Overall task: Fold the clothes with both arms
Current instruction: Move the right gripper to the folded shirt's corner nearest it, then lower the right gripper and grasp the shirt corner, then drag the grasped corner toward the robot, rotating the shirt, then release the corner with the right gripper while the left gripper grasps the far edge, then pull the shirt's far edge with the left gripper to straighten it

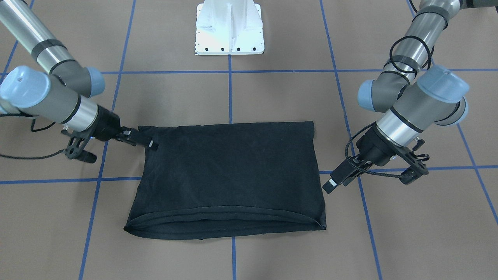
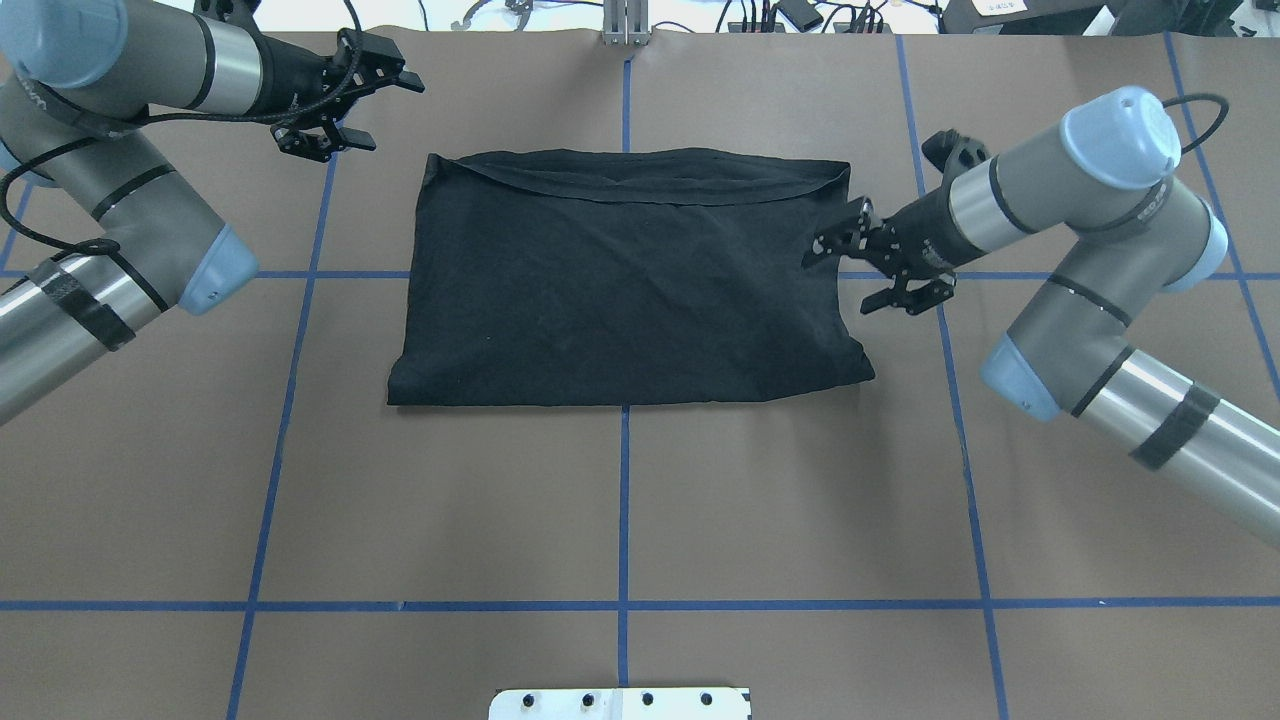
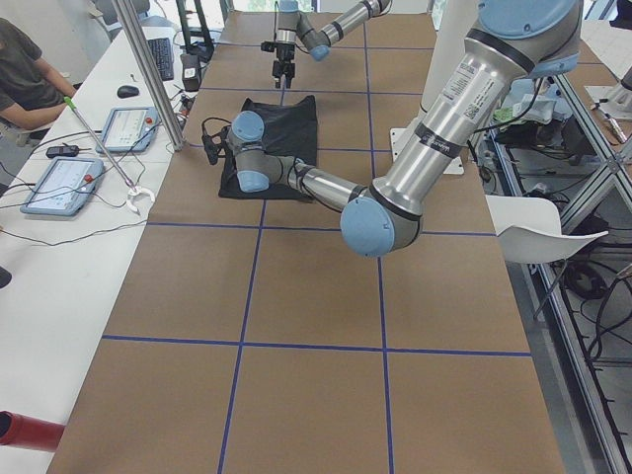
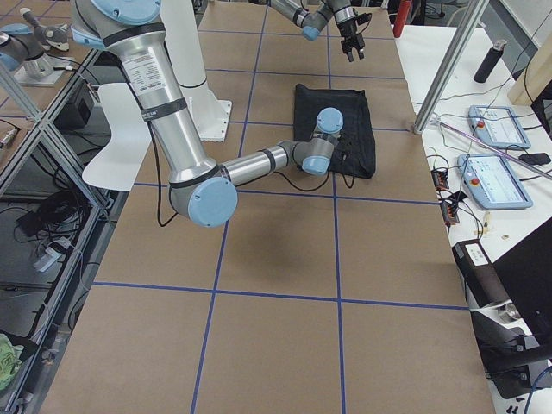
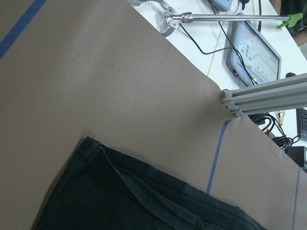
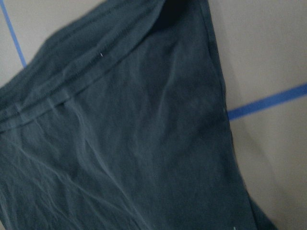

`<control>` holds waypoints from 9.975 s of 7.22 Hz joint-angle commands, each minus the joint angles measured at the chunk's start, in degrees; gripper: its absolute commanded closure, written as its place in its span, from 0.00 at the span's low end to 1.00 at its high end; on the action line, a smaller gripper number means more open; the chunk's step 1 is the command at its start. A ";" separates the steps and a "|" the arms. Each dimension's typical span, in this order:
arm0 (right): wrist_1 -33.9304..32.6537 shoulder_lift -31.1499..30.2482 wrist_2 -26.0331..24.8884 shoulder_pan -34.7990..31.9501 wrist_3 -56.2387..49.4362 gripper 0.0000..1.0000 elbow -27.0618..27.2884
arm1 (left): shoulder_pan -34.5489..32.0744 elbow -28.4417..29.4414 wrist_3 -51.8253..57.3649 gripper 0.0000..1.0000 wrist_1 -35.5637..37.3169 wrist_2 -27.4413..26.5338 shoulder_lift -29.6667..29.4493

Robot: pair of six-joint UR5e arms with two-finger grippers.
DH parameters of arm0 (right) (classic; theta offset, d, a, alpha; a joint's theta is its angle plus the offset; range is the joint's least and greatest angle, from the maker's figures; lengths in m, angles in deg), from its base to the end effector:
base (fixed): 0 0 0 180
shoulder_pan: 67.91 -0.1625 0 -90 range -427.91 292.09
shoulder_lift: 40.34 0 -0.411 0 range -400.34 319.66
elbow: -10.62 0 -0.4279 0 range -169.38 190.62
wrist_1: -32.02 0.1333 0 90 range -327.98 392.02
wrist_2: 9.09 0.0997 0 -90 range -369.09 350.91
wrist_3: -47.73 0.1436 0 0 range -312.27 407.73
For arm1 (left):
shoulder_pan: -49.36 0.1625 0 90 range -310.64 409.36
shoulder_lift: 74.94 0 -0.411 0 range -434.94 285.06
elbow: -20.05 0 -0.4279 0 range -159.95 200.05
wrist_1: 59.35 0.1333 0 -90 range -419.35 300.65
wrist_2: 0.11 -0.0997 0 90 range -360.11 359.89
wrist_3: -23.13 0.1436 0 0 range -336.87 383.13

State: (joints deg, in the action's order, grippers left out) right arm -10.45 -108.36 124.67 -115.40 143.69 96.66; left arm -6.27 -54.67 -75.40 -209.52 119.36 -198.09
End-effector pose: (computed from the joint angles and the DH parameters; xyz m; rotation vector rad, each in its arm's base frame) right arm -0.4455 -0.5363 0.3634 -0.2476 -1.2515 0.3678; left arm 0.3858 -0.6750 0.3037 0.1372 1.4074 -0.5818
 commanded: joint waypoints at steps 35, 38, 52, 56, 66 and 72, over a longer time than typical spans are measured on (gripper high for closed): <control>-14.66 -2.90 8.05 -0.75 2.66 1.00 6.99 | -1.94 -6.32 -0.26 0.00 0.15 -0.81 2.21; -6.08 -9.67 9.32 7.00 2.48 1.00 16.08 | -1.94 -6.15 -0.26 0.00 0.23 -0.81 2.21; -5.87 2.01 3.52 6.29 6.62 0.00 17.32 | 13.94 -16.61 0.61 0.00 10.48 -2.73 12.85; -5.69 2.10 2.11 5.83 6.53 0.00 16.44 | 14.14 -15.03 6.41 0.00 19.57 -6.79 13.02; -5.78 2.10 0.09 4.86 6.62 0.00 14.42 | 17.22 -13.44 7.12 1.00 19.57 -10.22 13.20; -5.61 1.57 0.09 4.51 6.35 0.00 13.89 | 14.95 -12.24 7.12 1.00 19.83 -10.22 7.35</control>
State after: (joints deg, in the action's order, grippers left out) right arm -16.12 -106.63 124.77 -110.82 150.04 110.58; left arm 10.03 -69.63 -68.34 -189.72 109.31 -187.28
